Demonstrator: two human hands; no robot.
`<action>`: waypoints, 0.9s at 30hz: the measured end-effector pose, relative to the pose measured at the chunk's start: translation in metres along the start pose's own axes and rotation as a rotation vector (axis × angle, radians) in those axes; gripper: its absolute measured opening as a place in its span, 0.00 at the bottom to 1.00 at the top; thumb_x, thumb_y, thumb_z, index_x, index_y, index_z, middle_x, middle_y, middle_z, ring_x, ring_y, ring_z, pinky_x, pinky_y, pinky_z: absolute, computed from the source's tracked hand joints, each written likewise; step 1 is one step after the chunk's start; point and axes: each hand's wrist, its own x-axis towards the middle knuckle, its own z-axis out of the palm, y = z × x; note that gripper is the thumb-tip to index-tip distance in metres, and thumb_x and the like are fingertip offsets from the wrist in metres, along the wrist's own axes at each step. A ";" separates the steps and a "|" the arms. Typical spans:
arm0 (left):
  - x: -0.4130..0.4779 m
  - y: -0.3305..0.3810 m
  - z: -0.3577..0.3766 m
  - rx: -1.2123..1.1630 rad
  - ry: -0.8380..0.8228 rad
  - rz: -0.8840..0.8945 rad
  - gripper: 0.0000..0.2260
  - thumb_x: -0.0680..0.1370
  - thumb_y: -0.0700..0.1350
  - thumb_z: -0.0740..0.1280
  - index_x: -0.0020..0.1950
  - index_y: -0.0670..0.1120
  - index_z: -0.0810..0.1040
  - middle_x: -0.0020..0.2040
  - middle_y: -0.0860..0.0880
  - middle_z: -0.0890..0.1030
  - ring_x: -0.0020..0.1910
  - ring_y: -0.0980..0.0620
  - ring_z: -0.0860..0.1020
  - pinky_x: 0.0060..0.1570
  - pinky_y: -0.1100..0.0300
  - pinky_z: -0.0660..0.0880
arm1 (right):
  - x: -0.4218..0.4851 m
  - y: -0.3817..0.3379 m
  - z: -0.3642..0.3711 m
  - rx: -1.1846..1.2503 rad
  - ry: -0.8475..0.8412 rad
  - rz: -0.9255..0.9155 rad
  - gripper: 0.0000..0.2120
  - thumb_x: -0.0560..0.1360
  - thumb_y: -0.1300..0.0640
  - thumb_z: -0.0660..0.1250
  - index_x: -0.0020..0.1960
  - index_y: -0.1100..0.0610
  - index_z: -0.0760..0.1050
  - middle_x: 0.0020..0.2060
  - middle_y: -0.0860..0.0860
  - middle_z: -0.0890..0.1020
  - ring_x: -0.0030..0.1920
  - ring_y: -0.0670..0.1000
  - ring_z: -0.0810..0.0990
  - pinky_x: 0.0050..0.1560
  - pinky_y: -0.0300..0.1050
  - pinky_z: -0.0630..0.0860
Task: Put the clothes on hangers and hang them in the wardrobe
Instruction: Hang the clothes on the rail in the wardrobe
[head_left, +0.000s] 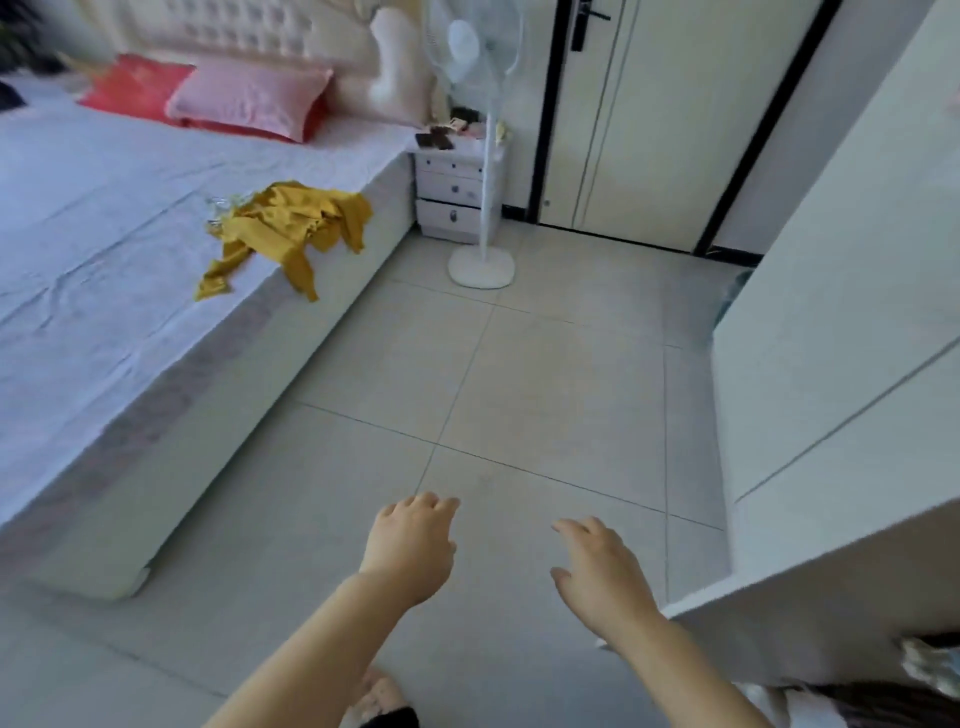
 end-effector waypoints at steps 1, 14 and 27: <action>0.002 -0.018 -0.005 -0.017 0.011 -0.039 0.22 0.79 0.50 0.58 0.73 0.52 0.59 0.68 0.51 0.68 0.67 0.48 0.66 0.65 0.54 0.62 | 0.017 -0.017 -0.001 -0.017 -0.008 -0.037 0.24 0.76 0.55 0.60 0.71 0.52 0.62 0.65 0.52 0.69 0.64 0.54 0.68 0.62 0.45 0.67; 0.074 -0.233 -0.080 -0.163 0.134 -0.377 0.24 0.78 0.51 0.60 0.73 0.53 0.59 0.70 0.51 0.66 0.68 0.49 0.65 0.66 0.54 0.61 | 0.228 -0.224 -0.025 -0.184 -0.060 -0.316 0.25 0.76 0.53 0.61 0.72 0.51 0.61 0.64 0.50 0.70 0.64 0.53 0.70 0.59 0.43 0.67; 0.266 -0.355 -0.155 -0.220 0.185 -0.582 0.22 0.78 0.51 0.59 0.72 0.52 0.60 0.68 0.51 0.67 0.66 0.48 0.66 0.64 0.57 0.63 | 0.488 -0.333 -0.064 -0.217 -0.116 -0.538 0.25 0.77 0.53 0.61 0.73 0.51 0.60 0.66 0.50 0.68 0.65 0.52 0.67 0.63 0.44 0.66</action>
